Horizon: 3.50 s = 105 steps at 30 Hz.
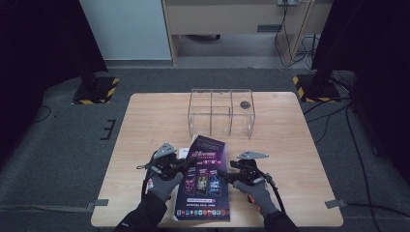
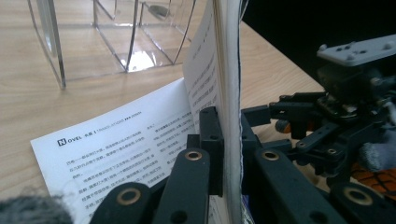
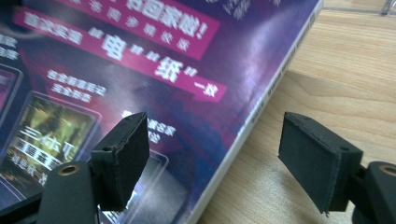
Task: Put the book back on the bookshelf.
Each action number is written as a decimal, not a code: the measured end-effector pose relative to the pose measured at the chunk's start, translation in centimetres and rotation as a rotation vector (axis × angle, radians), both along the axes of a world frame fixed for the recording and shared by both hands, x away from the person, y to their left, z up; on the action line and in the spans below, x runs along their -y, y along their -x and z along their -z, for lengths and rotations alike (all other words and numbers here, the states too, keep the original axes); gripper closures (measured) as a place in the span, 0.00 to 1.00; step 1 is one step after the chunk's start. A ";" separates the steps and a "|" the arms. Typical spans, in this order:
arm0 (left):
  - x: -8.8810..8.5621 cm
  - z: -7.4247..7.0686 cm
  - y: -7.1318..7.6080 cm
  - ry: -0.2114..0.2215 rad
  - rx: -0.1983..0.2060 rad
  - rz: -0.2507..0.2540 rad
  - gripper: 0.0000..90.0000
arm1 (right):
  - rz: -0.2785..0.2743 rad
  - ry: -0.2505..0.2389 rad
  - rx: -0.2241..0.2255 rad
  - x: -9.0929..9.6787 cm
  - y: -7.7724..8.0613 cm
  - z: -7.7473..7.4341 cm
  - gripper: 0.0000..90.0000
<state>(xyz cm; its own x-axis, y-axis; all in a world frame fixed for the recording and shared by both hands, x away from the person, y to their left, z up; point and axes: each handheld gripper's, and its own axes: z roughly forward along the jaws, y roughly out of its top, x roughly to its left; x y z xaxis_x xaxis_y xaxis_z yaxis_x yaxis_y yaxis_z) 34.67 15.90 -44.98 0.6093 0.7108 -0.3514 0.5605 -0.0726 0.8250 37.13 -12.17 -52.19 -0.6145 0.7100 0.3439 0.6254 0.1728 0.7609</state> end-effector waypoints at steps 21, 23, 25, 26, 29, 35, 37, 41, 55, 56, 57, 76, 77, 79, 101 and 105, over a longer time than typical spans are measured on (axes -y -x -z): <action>-0.2 -0.9 0.6 0.034 0.039 0.038 0.96 | -0.078 -0.176 -0.069 -0.6 -1.1 1.0 0.25; -0.2 -0.9 0.6 0.038 0.040 0.042 0.97 | -0.084 -0.191 -0.070 -0.7 -1.2 1.0 0.25; -0.2 -0.9 0.6 0.038 0.040 0.044 0.96 | -0.087 -0.198 -0.072 -0.8 -1.3 1.1 0.25; -0.2 -0.9 0.6 0.042 0.041 0.048 0.96 | -0.091 -0.209 -0.078 -0.9 -1.3 1.1 0.25; -0.2 -0.9 0.6 0.044 0.041 0.050 0.96 | -0.112 -0.218 -0.079 -1.1 -1.3 1.0 0.25; -0.3 -1.0 0.6 0.050 0.043 0.052 0.96 | -0.120 -0.217 -0.068 -1.4 -1.1 0.8 0.27; -0.4 -1.0 0.6 0.054 0.043 0.054 0.96 | -0.114 -0.214 -0.062 -1.3 -1.0 0.7 0.31; -0.6 -0.9 0.6 0.057 0.039 0.052 0.96 | -0.102 -0.202 -0.056 -1.1 -0.9 0.4 0.39; -0.7 -0.7 0.5 0.045 0.043 0.029 0.96 | -0.076 -0.182 -0.018 -0.6 -0.3 -0.8 0.71; -0.7 -0.7 0.5 0.041 0.041 0.024 0.96 | -0.078 -0.180 -0.018 -0.6 -0.3 -1.0 0.73; -0.7 -0.7 0.4 0.038 0.040 0.020 0.96 | -0.078 -0.181 -0.021 -0.6 -0.3 -1.1 0.74; -0.8 -1.1 0.3 0.037 0.070 -0.021 0.95 | -0.092 -0.128 0.079 0.4 -0.3 -4.0 0.81; -0.8 -1.1 0.2 0.038 0.073 -0.023 0.95 | -0.090 -0.122 0.089 0.5 -0.4 -4.3 0.82; -0.6 -1.3 0.2 0.042 0.079 -0.025 0.95 | -0.089 -0.110 0.102 0.7 -0.5 -4.9 0.83; 0.4 -2.5 -0.6 0.045 0.141 -0.025 0.95 | -0.066 -0.131 0.251 2.4 -1.7 -8.9 0.92; 0.4 -2.4 -0.6 0.053 0.133 -0.020 0.94 | -0.077 -0.142 0.250 2.7 -1.5 -8.7 0.92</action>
<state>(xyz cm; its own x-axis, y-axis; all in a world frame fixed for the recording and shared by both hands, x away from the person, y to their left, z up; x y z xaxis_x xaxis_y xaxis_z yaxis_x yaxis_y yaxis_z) 35.24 15.48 -42.61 0.6385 0.7062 -0.3060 0.4469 -0.0165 0.8944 38.60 -14.84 -43.52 -0.7429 0.6136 0.2676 0.4051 0.0938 0.9095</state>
